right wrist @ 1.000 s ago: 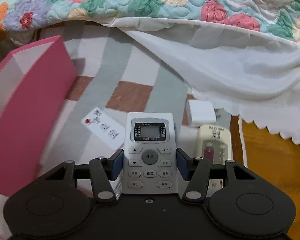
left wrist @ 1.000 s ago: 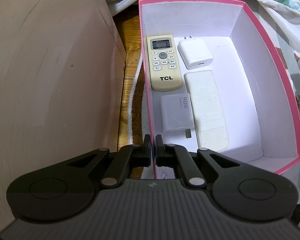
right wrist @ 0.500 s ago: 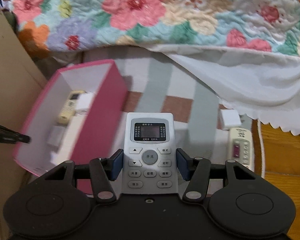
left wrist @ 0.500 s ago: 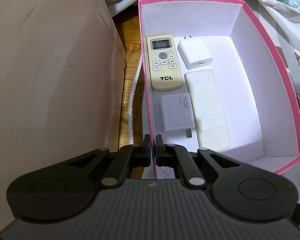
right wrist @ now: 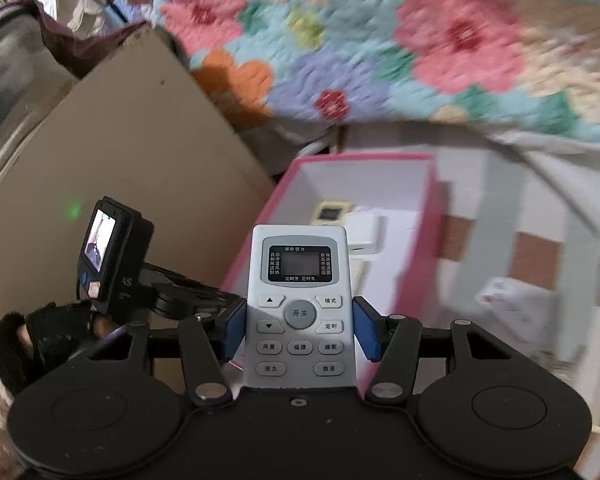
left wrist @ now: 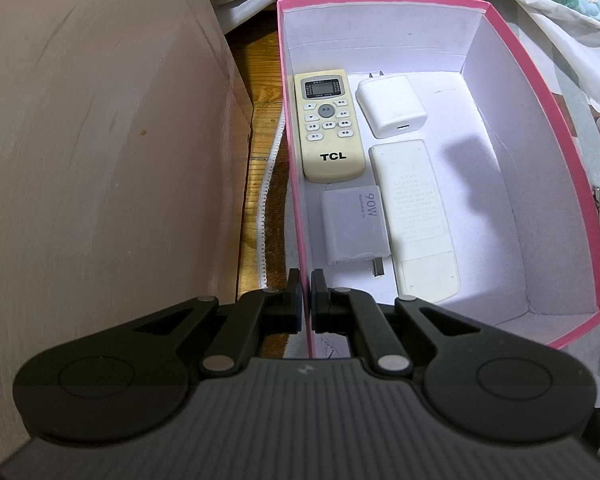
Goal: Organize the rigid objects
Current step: 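Carry the white TCL remote into the box and release it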
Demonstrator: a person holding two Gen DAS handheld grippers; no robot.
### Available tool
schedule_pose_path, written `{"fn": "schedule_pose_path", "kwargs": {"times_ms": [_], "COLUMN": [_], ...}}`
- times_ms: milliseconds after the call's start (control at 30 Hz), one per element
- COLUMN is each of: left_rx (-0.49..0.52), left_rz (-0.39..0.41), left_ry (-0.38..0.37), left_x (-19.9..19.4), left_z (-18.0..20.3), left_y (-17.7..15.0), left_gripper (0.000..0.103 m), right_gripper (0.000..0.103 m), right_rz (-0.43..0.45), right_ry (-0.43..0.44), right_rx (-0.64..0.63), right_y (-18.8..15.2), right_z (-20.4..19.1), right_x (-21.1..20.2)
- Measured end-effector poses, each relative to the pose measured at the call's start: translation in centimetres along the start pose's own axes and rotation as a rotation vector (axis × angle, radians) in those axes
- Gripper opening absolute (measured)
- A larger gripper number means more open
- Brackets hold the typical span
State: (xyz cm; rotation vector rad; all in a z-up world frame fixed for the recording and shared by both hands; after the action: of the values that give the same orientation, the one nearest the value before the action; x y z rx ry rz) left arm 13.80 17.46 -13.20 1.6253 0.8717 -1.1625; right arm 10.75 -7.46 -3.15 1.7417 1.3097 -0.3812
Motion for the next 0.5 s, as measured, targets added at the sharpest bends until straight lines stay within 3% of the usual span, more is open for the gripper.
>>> {"fn": "schedule_pose_path", "kwargs": {"times_ms": [100, 233, 433, 500], "left_rx": [0.000, -0.006, 0.010, 0.004], "left_rz": [0.000, -0.001, 0.000, -0.001], "left_ry": [0.000, -0.006, 0.012, 0.008], "left_x": [0.0, 0.1, 0.1, 0.1], "left_z": [0.0, -0.3, 0.0, -0.2], "left_y": [0.0, 0.0, -0.1, -0.1], "left_gripper": [0.003, 0.003, 0.003, 0.003], "right_gripper": [0.061, 0.061, 0.061, 0.061], "right_rz": [-0.068, -0.159, -0.207, -0.178], "right_ry": [0.009, 0.127, 0.016, -0.032], "right_rx": [0.056, 0.173, 0.208, 0.198], "right_y": [0.6, 1.2, 1.9, 2.1], "right_z": [-0.2, 0.7, 1.0, 1.1], "right_x": [4.1, 8.8, 14.3, 15.5]}}
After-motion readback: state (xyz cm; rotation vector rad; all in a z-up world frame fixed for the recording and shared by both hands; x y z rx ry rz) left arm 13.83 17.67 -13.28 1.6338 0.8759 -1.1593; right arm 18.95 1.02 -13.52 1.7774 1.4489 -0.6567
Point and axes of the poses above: each gripper's, at about its wrist camera, not at the fingertips, and x roughly the way its jaws point, z to its right, y to its top, the point moved 3 cm from there along x, roughly the way its jaws point, and after that the axes turned 11 degrees about x, right-handed, at the moved point
